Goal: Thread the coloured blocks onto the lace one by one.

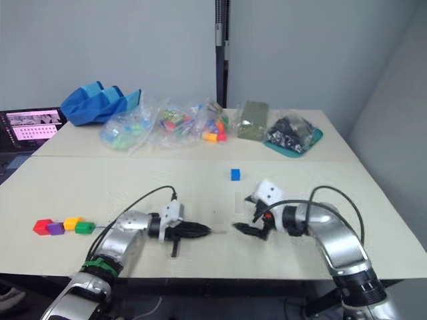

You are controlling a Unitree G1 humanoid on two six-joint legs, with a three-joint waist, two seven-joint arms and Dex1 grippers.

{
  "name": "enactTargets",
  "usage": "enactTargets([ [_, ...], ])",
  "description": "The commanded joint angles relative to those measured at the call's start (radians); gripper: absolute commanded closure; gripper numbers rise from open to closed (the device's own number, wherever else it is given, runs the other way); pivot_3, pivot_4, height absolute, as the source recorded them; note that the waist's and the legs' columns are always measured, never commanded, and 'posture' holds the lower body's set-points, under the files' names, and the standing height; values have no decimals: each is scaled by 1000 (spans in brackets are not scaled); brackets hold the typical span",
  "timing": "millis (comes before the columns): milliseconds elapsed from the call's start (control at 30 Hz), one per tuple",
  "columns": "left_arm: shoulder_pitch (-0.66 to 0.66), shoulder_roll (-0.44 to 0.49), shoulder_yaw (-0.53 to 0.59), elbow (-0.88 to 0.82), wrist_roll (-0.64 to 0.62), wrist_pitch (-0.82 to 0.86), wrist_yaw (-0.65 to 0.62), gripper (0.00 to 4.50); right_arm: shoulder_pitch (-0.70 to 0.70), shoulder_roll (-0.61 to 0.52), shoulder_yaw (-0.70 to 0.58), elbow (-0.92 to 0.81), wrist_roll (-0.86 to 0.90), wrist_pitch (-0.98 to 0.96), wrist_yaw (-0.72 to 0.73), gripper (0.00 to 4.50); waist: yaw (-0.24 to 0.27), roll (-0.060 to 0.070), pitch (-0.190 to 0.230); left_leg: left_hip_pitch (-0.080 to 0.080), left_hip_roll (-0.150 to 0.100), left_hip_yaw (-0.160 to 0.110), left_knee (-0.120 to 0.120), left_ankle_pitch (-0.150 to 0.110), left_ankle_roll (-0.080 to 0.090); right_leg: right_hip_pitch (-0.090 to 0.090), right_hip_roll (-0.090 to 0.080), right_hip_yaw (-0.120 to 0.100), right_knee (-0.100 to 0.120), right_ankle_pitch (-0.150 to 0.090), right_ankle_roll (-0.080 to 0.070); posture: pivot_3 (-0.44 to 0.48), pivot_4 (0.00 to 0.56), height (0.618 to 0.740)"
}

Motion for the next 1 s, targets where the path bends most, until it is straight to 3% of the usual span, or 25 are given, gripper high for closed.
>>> enactTargets([
  [33,18,31,25,6,-10,7,-9,4500,74,87,-121,-66,50,-46,-138,25,-3,0,0,0,0,0,0,0,0,0,0,0,0,0,0,0,150,740],
  [200,3,43,77,26,-28,30,29,4500,224,270,-215,-136,66,-97,-358,25,-3,0,0,0,0,-1,0,0,0,0,0,-1,0,0,0,0,150,740],
  [467,7,56,97,22,-35,41,11,4500,439,416,-183,-170,-12,-286,-531,25,-4,0,0,-1,0,-1,0,0,0,0,0,-1,0,0,0,0,150,740],
  [767,28,58,109,0,-40,53,34,4500,384,419,-147,-122,-35,-349,-588,25,-9,0,0,-1,0,-1,0,0,0,0,0,0,0,0,0,0,150,740],
  [933,57,69,123,-31,-49,64,54,4500,270,415,-132,-21,-52,-364,-605,25,-12,0,0,0,0,-1,-1,0,0,0,0,0,0,0,0,0,150,740],
  [1000,73,69,126,-55,-54,72,67,4500,150,418,-127,96,-69,-380,-621,25,-18,0,0,0,0,-1,-1,0,0,0,0,0,0,0,0,0,150,740],
])
